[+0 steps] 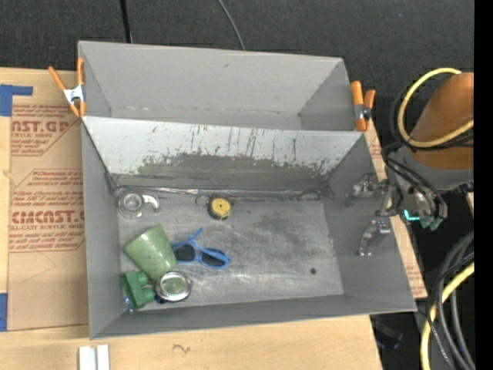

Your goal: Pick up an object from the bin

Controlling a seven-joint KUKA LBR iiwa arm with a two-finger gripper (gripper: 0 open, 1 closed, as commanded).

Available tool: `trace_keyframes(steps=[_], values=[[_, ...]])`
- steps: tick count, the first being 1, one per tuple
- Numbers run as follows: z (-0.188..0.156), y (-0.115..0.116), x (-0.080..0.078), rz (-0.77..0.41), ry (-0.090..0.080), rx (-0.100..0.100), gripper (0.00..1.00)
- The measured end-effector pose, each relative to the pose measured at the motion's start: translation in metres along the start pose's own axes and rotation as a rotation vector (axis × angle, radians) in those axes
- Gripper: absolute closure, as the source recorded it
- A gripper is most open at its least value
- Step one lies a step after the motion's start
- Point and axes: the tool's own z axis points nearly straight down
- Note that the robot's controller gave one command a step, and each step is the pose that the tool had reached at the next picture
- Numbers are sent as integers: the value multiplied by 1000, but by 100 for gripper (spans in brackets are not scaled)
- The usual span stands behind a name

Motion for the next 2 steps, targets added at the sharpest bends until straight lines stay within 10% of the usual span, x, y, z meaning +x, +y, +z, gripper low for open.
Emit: trace_keyframes(steps=[1, 2], values=[[44, 60, 43, -28, 2, -3, 0], [125, 48, 31, -212, -13, 2, 0]])
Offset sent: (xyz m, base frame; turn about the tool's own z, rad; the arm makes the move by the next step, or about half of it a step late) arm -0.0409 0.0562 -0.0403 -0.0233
